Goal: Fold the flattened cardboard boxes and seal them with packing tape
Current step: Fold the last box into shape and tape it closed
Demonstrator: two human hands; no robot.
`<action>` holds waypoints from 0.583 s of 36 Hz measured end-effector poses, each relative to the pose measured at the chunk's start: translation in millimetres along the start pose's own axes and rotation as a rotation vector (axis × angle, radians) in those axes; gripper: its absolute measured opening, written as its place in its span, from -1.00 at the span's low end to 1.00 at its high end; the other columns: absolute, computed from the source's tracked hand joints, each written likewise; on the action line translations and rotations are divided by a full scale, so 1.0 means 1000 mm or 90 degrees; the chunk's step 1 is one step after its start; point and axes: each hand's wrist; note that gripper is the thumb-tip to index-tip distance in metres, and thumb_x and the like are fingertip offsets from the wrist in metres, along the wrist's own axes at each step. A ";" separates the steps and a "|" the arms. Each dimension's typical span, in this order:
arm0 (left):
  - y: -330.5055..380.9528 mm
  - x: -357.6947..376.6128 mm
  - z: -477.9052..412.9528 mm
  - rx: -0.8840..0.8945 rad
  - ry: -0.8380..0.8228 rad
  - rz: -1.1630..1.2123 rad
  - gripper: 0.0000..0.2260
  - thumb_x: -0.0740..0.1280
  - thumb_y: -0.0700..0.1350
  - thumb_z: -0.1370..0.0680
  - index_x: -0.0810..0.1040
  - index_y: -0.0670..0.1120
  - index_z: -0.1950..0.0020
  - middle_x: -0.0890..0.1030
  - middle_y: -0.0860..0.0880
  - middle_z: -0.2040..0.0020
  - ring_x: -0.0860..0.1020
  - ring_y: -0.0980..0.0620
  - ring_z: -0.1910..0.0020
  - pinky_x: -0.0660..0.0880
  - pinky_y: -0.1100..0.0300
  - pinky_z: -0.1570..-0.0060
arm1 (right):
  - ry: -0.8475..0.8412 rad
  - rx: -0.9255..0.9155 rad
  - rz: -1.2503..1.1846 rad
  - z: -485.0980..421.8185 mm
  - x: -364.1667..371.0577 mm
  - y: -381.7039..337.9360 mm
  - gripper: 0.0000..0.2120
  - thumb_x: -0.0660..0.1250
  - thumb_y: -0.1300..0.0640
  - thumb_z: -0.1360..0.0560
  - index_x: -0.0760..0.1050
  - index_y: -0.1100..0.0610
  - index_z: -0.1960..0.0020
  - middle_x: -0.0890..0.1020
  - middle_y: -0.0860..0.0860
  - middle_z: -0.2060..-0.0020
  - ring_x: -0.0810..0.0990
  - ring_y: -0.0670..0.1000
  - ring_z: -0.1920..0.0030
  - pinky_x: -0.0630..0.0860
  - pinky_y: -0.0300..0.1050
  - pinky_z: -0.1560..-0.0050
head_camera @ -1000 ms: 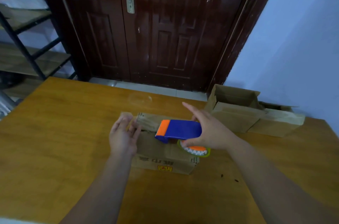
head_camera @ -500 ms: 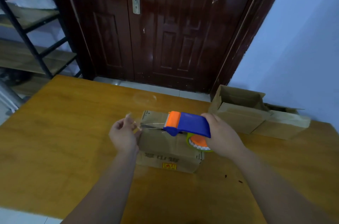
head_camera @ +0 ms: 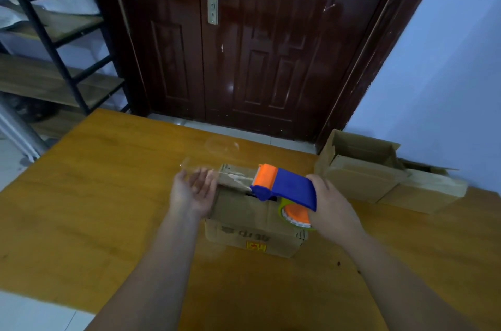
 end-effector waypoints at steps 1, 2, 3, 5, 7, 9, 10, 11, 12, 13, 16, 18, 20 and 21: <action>0.003 -0.001 0.001 -0.008 -0.042 0.017 -0.70 0.19 0.03 -0.62 0.55 -0.18 0.03 0.65 -0.09 0.09 0.64 -0.03 0.06 0.58 0.15 0.27 | 0.002 0.009 -0.003 0.000 0.000 0.001 -0.45 0.36 0.17 -0.46 0.21 -0.04 -0.37 0.36 -0.10 -0.02 0.46 -0.08 0.07 0.45 -0.18 0.16; 0.005 -0.003 0.001 -0.012 -0.085 0.028 -0.72 0.20 0.00 -0.63 0.56 -0.20 -0.01 0.67 -0.12 0.07 0.65 -0.06 0.03 0.60 0.14 0.28 | 0.003 0.016 -0.006 0.000 0.000 0.001 -0.44 0.35 0.17 -0.46 0.21 -0.03 -0.37 0.37 -0.10 -0.03 0.46 -0.07 0.05 0.48 -0.16 0.14; 0.008 -0.004 0.001 -0.014 -0.123 0.034 -0.73 0.20 -0.03 -0.63 0.55 -0.22 -0.04 0.69 -0.14 0.06 0.66 -0.08 0.02 0.62 0.16 0.27 | 0.003 0.020 -0.008 0.000 0.000 0.001 -0.43 0.35 0.18 -0.46 0.20 -0.03 -0.38 0.37 -0.09 -0.05 0.47 -0.07 0.04 0.49 -0.14 0.12; 0.012 -0.007 0.002 -0.012 -0.182 0.027 -0.72 0.17 -0.06 -0.64 0.54 -0.23 -0.11 0.69 -0.15 0.00 0.67 -0.08 0.02 0.63 0.16 0.22 | 0.000 0.022 -0.008 0.000 0.001 0.001 -0.43 0.35 0.19 -0.45 0.20 -0.03 -0.37 0.39 -0.08 -0.05 0.47 -0.06 0.04 0.50 -0.13 0.11; 0.016 -0.010 0.002 -0.004 -0.226 -0.012 -0.68 0.14 -0.02 -0.65 0.52 -0.22 -0.19 0.66 -0.14 -0.09 0.64 -0.07 -0.06 0.63 0.14 0.14 | 0.001 0.024 -0.009 0.000 0.002 0.000 -0.44 0.35 0.19 -0.45 0.21 -0.04 -0.36 0.40 -0.07 -0.03 0.48 -0.06 0.07 0.51 -0.13 0.12; 0.021 -0.014 0.001 -0.011 -0.262 -0.044 -0.58 0.10 0.07 -0.63 0.50 -0.21 -0.24 0.62 -0.16 -0.18 0.60 -0.09 -0.15 0.62 0.10 0.05 | 0.003 0.027 -0.019 0.000 0.002 0.000 -0.45 0.35 0.19 -0.45 0.22 -0.03 -0.35 0.42 -0.06 -0.03 0.49 -0.06 0.07 0.50 -0.15 0.12; 0.025 -0.017 0.000 -0.021 -0.277 -0.048 -0.50 0.08 0.15 -0.62 0.50 -0.22 -0.25 0.60 -0.18 -0.21 0.59 -0.11 -0.17 0.61 0.06 0.02 | 0.004 0.026 -0.021 -0.001 0.001 0.000 -0.46 0.35 0.19 -0.45 0.22 -0.02 -0.36 0.42 -0.05 -0.04 0.49 -0.06 0.07 0.48 -0.16 0.11; 0.028 -0.019 0.000 -0.028 -0.290 -0.050 -0.41 0.05 0.25 -0.59 0.49 -0.23 -0.26 0.59 -0.19 -0.22 0.58 -0.13 -0.18 0.60 0.03 -0.02 | 0.004 0.026 -0.022 -0.001 0.001 0.001 -0.46 0.35 0.19 -0.46 0.22 -0.02 -0.36 0.43 -0.05 -0.04 0.49 -0.06 0.06 0.47 -0.17 0.11; 0.031 -0.021 -0.001 -0.029 -0.302 -0.058 -0.30 0.01 0.35 -0.54 0.48 -0.23 -0.26 0.59 -0.19 -0.22 0.58 -0.14 -0.19 0.59 0.01 -0.06 | 0.005 0.024 -0.023 -0.001 0.001 0.002 -0.47 0.35 0.18 -0.46 0.22 -0.02 -0.35 0.43 -0.05 -0.05 0.48 -0.06 0.06 0.46 -0.17 0.11; 0.034 -0.021 -0.001 -0.024 -0.308 -0.079 -0.20 -0.01 0.45 -0.47 0.48 -0.22 -0.26 0.60 -0.18 -0.20 0.58 -0.13 -0.19 0.57 -0.01 -0.10 | 0.007 0.022 -0.022 -0.001 0.001 0.002 -0.48 0.35 0.18 -0.47 0.23 -0.02 -0.35 0.43 -0.05 -0.05 0.48 -0.07 0.06 0.45 -0.18 0.10; 0.034 -0.018 0.001 0.027 -0.270 -0.187 -0.13 0.09 0.50 -0.31 0.46 -0.18 -0.29 0.63 -0.12 -0.17 0.61 -0.06 -0.14 0.53 0.05 -0.06 | 0.011 0.014 -0.023 -0.001 0.002 0.001 -0.49 0.36 0.18 -0.46 0.24 -0.03 -0.32 0.43 -0.06 -0.02 0.48 -0.08 0.08 0.45 -0.18 0.13; 0.030 -0.015 0.001 0.074 -0.219 -0.266 -0.32 0.27 0.27 -0.40 0.42 -0.19 -0.33 0.61 -0.09 -0.17 0.60 -0.01 -0.11 0.53 0.13 0.01 | 0.013 0.011 -0.020 -0.002 0.004 0.001 -0.50 0.36 0.19 -0.45 0.24 -0.04 -0.30 0.43 -0.07 0.01 0.48 -0.09 0.12 0.43 -0.19 0.18; 0.025 -0.012 0.001 0.101 -0.166 -0.316 -0.59 0.37 -0.03 -0.48 0.46 -0.19 -0.27 0.61 -0.08 -0.14 0.58 -0.02 -0.12 0.52 0.16 0.05 | 0.013 0.013 -0.016 -0.002 0.004 0.001 -0.48 0.36 0.20 -0.44 0.24 -0.05 -0.30 0.43 -0.07 0.02 0.49 -0.09 0.13 0.44 -0.20 0.18; 0.023 -0.011 0.000 0.104 -0.137 -0.328 -0.71 0.39 -0.15 -0.49 0.50 -0.18 -0.19 0.62 -0.09 -0.09 0.58 -0.04 -0.12 0.51 0.16 0.05 | 0.012 0.015 -0.015 -0.002 0.005 0.001 -0.48 0.37 0.20 -0.44 0.24 -0.05 -0.31 0.43 -0.07 0.02 0.49 -0.09 0.12 0.43 -0.21 0.18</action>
Point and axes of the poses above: each hand's wrist, its own z-axis away from the middle knuckle, its own x-axis out of the palm, y = z × x
